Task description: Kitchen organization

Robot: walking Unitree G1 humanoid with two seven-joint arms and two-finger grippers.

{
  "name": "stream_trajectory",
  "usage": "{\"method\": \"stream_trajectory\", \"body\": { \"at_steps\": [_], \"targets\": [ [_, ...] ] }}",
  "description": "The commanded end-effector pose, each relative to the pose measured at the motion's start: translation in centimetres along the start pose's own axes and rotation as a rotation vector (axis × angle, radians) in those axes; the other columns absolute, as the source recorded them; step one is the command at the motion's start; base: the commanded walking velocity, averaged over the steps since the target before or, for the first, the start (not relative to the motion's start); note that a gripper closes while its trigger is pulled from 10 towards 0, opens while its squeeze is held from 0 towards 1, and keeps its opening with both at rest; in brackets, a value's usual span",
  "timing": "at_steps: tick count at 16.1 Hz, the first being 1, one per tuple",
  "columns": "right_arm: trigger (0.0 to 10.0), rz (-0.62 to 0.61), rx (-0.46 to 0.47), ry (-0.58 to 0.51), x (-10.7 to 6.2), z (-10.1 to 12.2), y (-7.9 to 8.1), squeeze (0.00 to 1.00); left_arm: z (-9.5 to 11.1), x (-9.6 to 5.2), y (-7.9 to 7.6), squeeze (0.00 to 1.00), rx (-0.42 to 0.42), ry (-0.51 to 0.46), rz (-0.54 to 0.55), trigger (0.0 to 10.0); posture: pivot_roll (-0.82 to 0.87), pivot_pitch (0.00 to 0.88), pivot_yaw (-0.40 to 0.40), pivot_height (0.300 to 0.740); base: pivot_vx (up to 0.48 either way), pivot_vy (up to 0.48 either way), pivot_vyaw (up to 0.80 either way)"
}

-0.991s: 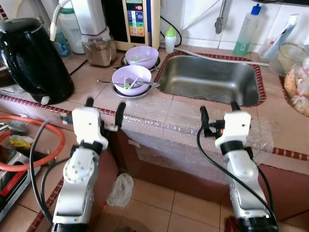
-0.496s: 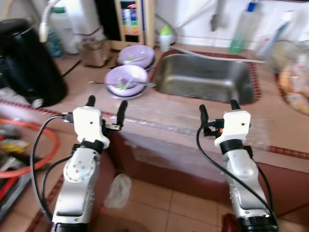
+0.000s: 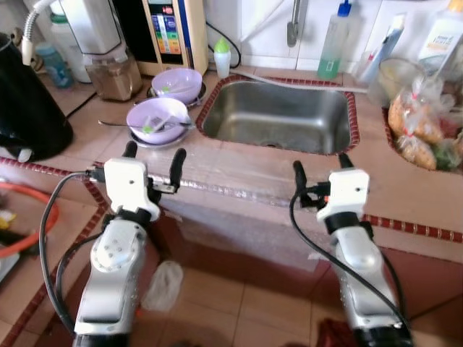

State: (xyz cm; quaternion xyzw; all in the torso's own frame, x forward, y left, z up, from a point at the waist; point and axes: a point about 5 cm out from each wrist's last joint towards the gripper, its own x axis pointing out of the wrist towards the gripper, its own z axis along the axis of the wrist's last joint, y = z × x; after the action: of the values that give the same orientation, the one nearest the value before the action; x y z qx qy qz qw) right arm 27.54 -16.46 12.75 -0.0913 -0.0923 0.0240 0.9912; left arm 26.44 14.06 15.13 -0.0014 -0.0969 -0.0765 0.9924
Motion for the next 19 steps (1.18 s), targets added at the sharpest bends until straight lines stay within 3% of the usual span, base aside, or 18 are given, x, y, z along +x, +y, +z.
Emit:
{"method": "stream_trajectory", "body": {
  "at_steps": [1, 3, 7, 19],
  "targets": [
    [10.0, -0.002, 0.009, -0.011, 0.1, 0.2, -0.1, 0.00, 0.2, -0.1, 0.9, 0.00, 0.014, 0.006, 0.044, 10.0, -0.01, 0.000, 0.068, 0.740, 0.000, 0.000, 0.00],
    [10.0, 0.012, 0.024, -0.007, 0.0, 0.1, 0.1, 0.00, 0.2, -0.5, 1.8, 0.00, 0.009, 0.010, 0.097, 10.0, 0.00, 0.000, 0.065, 0.740, 0.000, 0.000, 0.00],
    [10.0, 0.042, 0.039, -0.018, 0.2, 0.4, 0.8, 0.00, 0.3, -0.5, 1.2, 0.00, 0.009, 0.000, 0.048, 10.0, 0.00, 0.000, 0.060, 0.740, 0.000, 0.000, 0.54],
    [10.0, 0.046, 0.051, -0.020, 0.3, 0.3, 0.8, 0.00, 0.5, 0.1, 0.4, 0.00, -0.008, -0.015, 0.010, 10.0, 0.00, 0.000, 0.055, 0.740, 0.020, 0.000, 0.00]
  ]
}}
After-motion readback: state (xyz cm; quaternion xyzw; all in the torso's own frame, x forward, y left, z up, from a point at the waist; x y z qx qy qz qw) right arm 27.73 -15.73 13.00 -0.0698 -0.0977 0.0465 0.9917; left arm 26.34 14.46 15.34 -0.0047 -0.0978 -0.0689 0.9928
